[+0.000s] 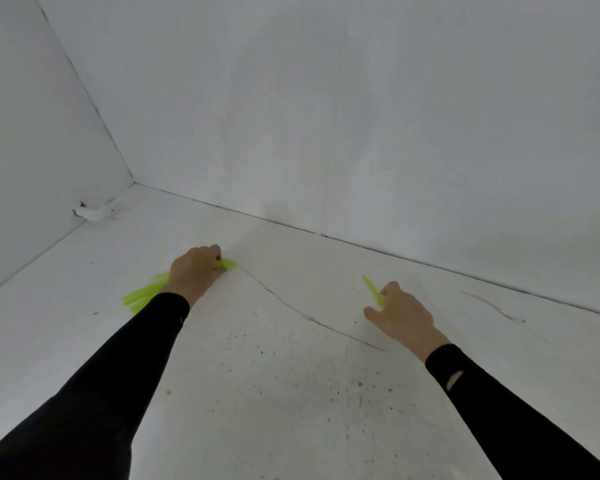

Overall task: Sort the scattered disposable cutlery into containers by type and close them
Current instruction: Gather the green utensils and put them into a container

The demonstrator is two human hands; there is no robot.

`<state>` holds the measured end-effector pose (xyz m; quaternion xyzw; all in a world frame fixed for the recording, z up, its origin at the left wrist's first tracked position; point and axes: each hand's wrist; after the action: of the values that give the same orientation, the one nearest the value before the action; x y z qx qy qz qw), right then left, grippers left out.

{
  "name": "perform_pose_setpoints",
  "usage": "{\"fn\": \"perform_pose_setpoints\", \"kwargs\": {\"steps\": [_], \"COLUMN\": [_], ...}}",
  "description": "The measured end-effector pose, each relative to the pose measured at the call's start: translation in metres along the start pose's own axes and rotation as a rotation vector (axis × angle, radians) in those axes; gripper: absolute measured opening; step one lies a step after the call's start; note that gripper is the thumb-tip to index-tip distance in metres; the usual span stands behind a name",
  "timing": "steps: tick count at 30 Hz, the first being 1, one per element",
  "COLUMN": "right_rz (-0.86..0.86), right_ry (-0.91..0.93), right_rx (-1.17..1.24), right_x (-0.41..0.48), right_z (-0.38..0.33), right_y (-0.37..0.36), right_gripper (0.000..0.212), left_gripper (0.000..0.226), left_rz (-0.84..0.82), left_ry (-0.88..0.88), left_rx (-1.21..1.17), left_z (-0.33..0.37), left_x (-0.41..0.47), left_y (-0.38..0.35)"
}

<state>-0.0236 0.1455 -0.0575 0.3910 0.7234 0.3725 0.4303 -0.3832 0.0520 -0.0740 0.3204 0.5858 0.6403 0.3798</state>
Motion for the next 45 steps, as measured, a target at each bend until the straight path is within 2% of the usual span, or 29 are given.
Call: {"fn": "perform_pose_setpoints", "kwargs": {"steps": [3,5,8,11,14,15,18,20,22,24,26,30,35,39,42,45], "right_rz": [-0.06,-0.068,-0.018,0.052,-0.062,-0.106,-0.195,-0.275,-0.322,-0.298,-0.254,-0.211,-0.189,-0.224,-0.175,-0.109], "right_ry": [-0.08,-0.059,0.078,0.279,0.414,0.45,0.577,0.628,0.67,0.701,0.689,0.612,0.417,0.418,0.398,0.346], "right_rx": [-0.184,-0.228,-0.208,-0.064,0.227,0.25,0.053,-0.071,-0.066,0.042,0.195,0.486,0.831,0.943,0.994,1.108], "right_x": [-0.012,-0.018,-0.028,-0.037,-0.059,-0.065,-0.088,-0.103,-0.119,-0.134,-0.149,-0.17,-0.187,-0.2,-0.212,-0.22], "right_z": [0.022,0.025,0.012,-0.015,-0.045,-0.051,-0.06,-0.06,-0.057,-0.05,-0.036,-0.006,0.04,0.068,0.086,0.104], "right_y": [0.003,0.001,0.002,0.006,0.015,0.017,0.019,0.02,0.024,0.03,0.038,0.048,0.052,0.06,0.066,0.073], "right_gripper": [0.046,0.037,0.017,0.016,0.006,0.005,0.01,0.015,0.023,0.017,0.004,0.025,0.022,0.012,0.013,0.014], "left_gripper": [0.021,0.023,0.033,0.024,0.018,0.017,0.014,0.013,0.014,0.018,0.018,0.023,0.028,0.032,0.029,0.028], "left_rz": [-0.029,-0.059,-0.095,-0.062,0.019,0.032,0.06,0.039,-0.044,-0.111,-0.154,-0.226,-0.291,-0.357,-0.398,-0.359], "left_ry": [0.007,0.014,0.035,0.039,0.068,0.08,0.143,0.142,0.096,0.049,0.018,0.033,0.052,0.055,0.013,-0.014], "left_rx": [0.038,0.014,-0.07,-0.194,-0.305,-0.35,-0.613,-0.704,-0.694,-0.66,-0.718,-0.992,-1.435,-1.479,-1.44,-1.446], "left_z": [0.008,0.014,0.023,0.036,0.043,0.044,0.046,0.058,0.075,0.098,0.127,0.17,0.212,0.235,0.25,0.264], "left_x": [-0.014,-0.027,-0.05,-0.076,-0.106,-0.114,-0.147,-0.171,-0.194,-0.216,-0.239,-0.276,-0.313,-0.32,-0.318,-0.315], "left_y": [0.006,0.01,0.016,0.03,0.053,0.06,0.079,0.089,0.093,0.092,0.087,0.075,0.07,0.067,0.071,0.072]}}
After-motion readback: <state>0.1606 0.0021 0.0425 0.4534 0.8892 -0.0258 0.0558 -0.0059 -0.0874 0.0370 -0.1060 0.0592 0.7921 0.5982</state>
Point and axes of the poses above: each hand's wrist, its own x-axis towards the middle knuckle, its own y-axis out of the back of the hand, z = x × y, and after that the axes turned 3 degrees about y, right-handed
